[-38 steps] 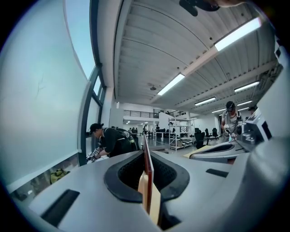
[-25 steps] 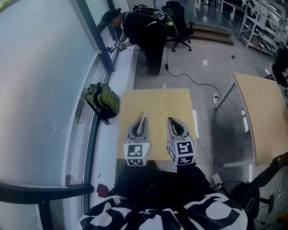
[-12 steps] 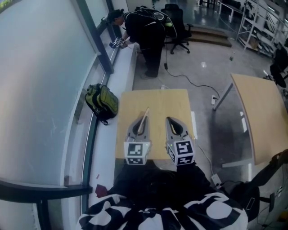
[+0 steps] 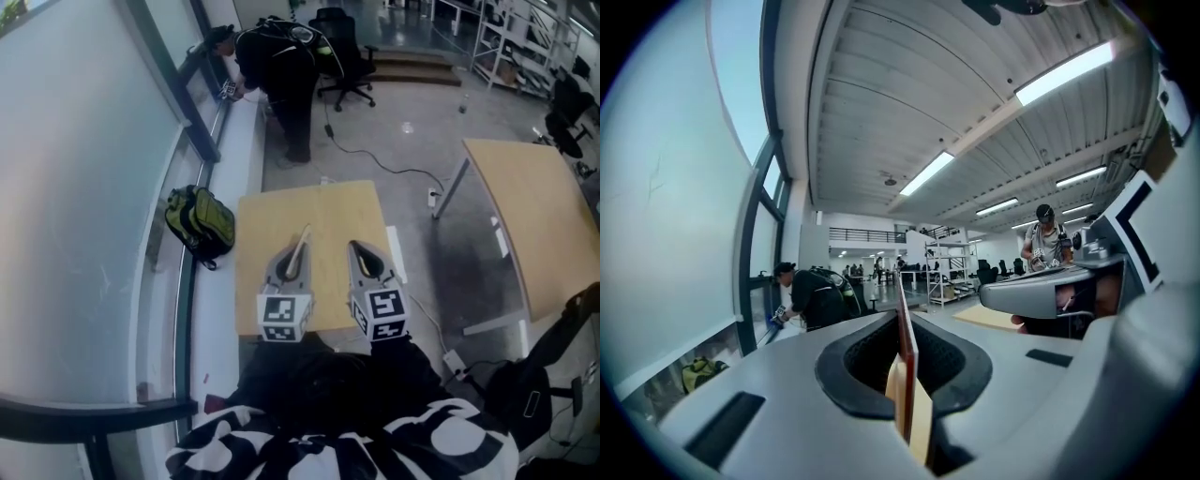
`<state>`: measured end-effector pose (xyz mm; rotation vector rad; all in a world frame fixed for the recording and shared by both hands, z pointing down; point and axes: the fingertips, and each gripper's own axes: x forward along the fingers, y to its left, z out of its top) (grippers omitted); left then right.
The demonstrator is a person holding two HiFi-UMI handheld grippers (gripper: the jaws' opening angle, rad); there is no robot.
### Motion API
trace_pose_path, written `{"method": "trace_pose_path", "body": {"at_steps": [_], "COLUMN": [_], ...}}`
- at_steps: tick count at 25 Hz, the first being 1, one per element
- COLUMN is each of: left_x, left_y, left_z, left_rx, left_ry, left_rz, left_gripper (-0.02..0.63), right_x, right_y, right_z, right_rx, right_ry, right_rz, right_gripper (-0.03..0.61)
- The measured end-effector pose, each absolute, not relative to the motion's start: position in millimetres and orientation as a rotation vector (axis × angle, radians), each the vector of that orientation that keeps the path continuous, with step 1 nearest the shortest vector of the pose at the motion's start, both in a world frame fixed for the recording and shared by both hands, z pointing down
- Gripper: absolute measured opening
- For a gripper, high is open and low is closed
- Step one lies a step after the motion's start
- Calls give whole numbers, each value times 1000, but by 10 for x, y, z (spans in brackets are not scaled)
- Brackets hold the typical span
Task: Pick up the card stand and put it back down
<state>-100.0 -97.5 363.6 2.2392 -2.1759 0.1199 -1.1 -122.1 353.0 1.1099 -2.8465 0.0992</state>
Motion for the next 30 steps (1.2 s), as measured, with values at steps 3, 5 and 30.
{"method": "trace_pose_path", "body": {"at_steps": [3,5,30], "left_x": [-891,-822,139], "left_y": [-1021,-1057,-1258], "left_z": [3664,3676,3965], "left_rx": [2275,2297,2565], "left_ry": [-2130,-2100,-1619], "left_rz": [123,125,168], "left_gripper": [18,18,18], "right_x": [133,246,1268], "right_y": [-1240,-1271,-1175], "right_z": [3549,3564,4135], "right_rx": [1163,1206,1556], "right_ry": [-2821,-2801,-2516], "right_rz": [106,117,341], "right_gripper": [21,21,21]}}
